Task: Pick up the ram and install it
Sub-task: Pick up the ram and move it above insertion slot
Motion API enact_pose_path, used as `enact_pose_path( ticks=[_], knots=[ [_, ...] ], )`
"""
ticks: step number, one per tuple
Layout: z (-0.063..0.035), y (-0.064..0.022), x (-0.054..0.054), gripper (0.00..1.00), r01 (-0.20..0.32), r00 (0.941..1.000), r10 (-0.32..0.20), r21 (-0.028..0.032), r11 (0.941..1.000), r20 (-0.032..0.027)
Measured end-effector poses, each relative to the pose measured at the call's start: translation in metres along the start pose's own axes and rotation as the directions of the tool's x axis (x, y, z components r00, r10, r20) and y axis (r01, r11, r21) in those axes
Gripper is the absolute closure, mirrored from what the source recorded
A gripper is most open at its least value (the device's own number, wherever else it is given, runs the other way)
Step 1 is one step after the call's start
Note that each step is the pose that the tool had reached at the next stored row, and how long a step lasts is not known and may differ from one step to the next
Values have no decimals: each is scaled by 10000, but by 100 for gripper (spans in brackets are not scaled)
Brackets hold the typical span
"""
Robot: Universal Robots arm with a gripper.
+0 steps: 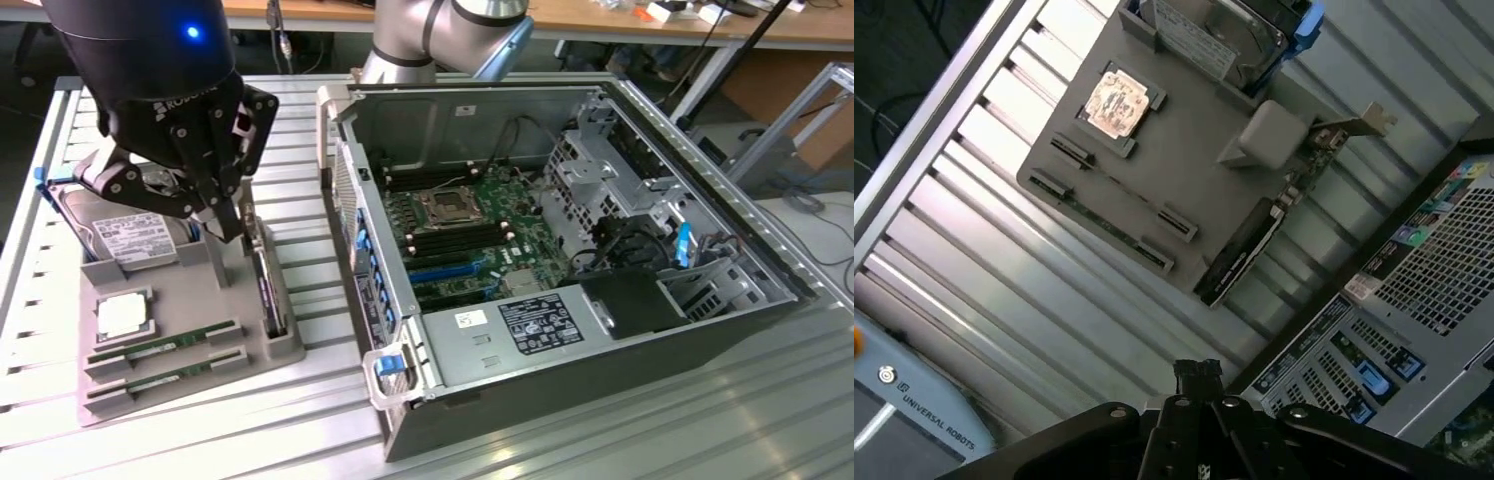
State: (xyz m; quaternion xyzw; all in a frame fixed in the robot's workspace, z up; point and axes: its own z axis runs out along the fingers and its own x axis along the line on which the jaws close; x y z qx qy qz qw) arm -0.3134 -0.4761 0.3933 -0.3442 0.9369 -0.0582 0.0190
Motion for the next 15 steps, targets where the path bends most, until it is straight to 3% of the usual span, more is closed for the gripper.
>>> enact_pose_path(
  ticks=[15],
  knots=[
    [0, 0, 0, 90, 1172, 9931, -1172, 87, 9931, 74]
  ],
)
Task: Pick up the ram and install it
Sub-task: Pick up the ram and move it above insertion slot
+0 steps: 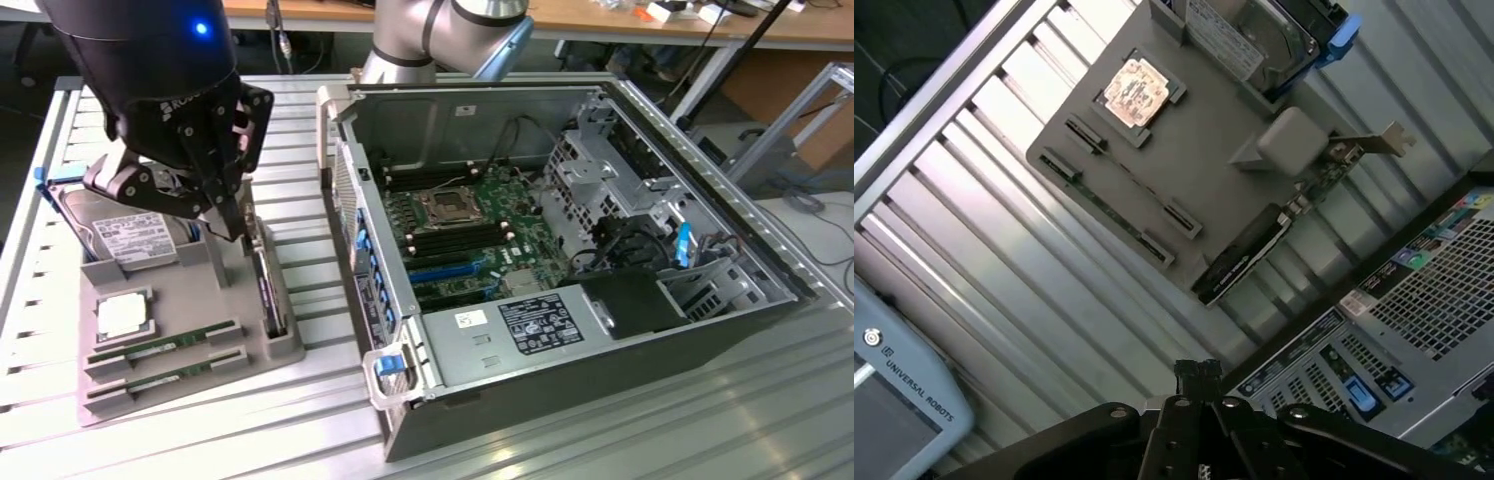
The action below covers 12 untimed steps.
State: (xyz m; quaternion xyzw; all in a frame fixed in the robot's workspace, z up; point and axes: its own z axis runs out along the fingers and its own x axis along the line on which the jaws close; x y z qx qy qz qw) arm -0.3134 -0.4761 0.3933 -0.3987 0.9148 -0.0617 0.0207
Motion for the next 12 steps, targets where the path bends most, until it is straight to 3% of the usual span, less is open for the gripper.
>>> enact_pose_path(
  ticks=[12],
  knots=[
    [0, 0, 0, 90, 944, 9955, -944, 70, 9955, 59]
  ],
)
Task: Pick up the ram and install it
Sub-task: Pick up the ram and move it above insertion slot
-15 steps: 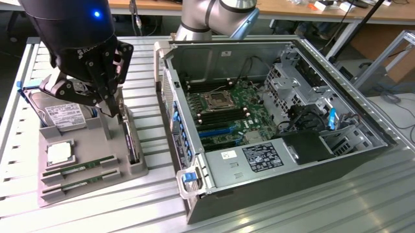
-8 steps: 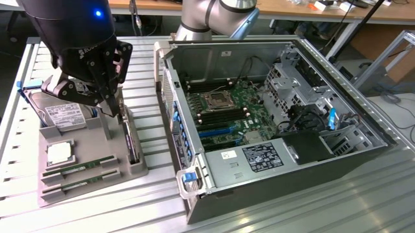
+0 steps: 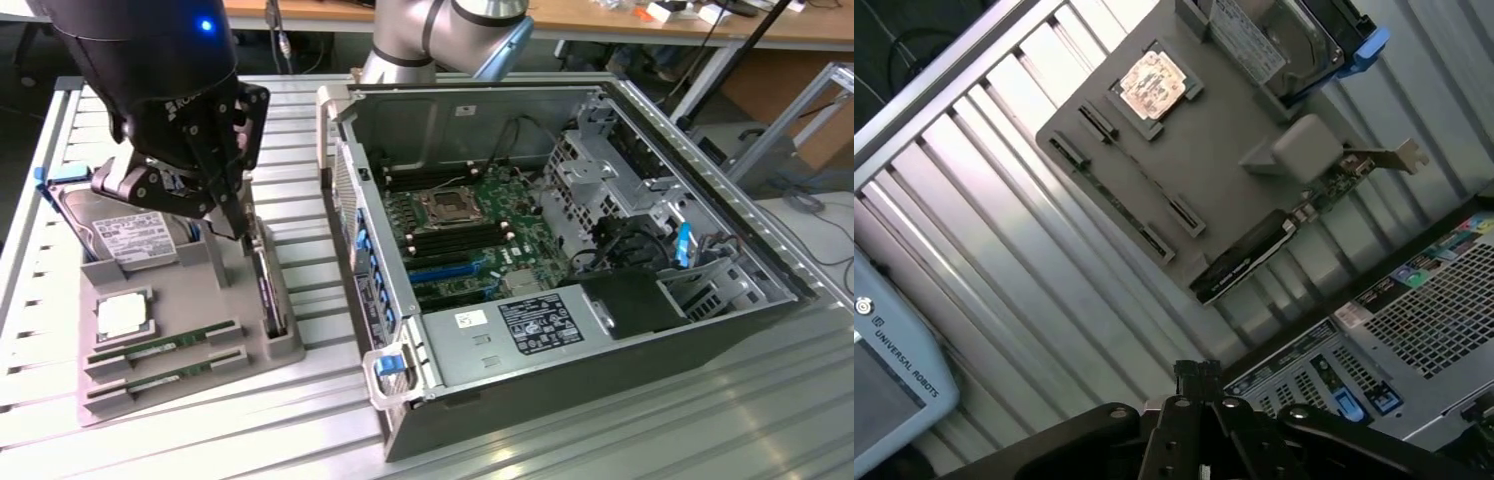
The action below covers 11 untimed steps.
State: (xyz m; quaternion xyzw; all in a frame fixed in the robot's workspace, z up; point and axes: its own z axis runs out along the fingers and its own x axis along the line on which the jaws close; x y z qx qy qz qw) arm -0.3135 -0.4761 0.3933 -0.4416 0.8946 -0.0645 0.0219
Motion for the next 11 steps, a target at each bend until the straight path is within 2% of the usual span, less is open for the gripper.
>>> enact_pose_path(
  ticks=[2, 4, 11],
  knots=[
    [0, 0, 0, 90, 259, 9997, -259, 16, 9997, 19],
    [0, 0, 0, 90, 623, 9980, -623, 30, 9981, 63],
    [0, 0, 0, 90, 1591, 9871, -1592, 78, 9872, 165]
  ],
)
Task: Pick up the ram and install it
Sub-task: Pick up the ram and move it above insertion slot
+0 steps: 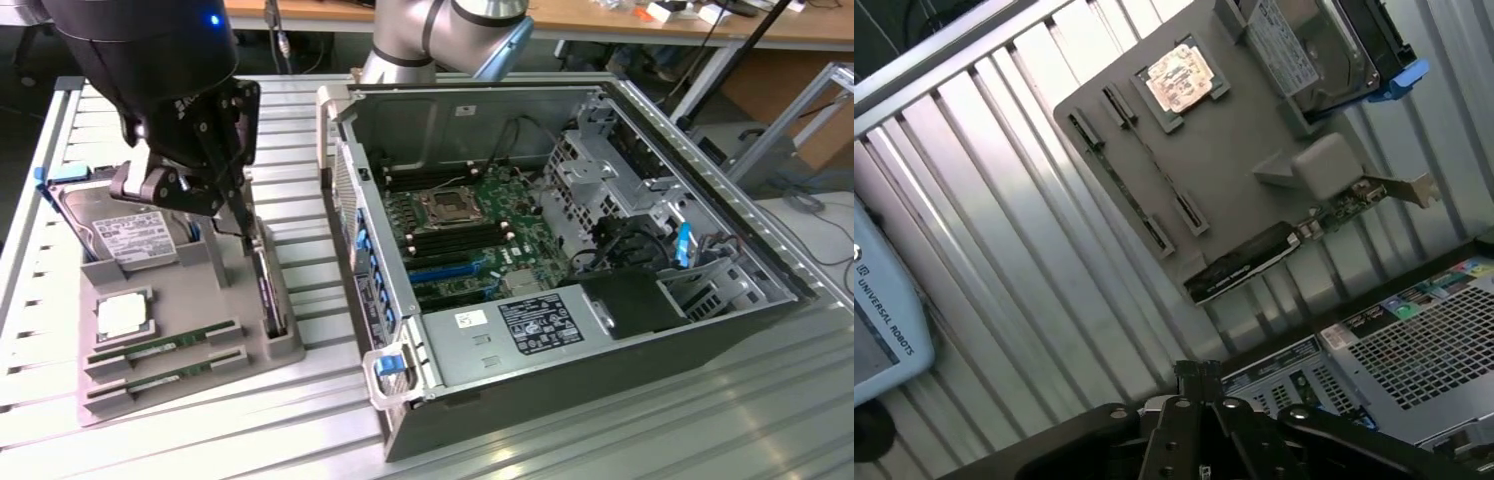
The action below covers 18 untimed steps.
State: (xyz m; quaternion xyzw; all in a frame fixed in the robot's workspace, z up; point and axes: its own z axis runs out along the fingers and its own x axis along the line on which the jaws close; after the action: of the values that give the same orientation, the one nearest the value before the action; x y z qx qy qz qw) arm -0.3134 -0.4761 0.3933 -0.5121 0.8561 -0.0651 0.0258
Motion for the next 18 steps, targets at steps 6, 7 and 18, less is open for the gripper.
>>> enact_pose_path(
  ticks=[6, 7, 18],
  knots=[
    [0, 0, 0, 90, 836, 9965, -836, 40, 9965, 82],
    [0, 0, 0, 90, 946, 9955, -946, 46, 9955, 91],
    [0, 0, 0, 90, 2514, 9675, -2516, 143, 9678, 234]
  ],
)
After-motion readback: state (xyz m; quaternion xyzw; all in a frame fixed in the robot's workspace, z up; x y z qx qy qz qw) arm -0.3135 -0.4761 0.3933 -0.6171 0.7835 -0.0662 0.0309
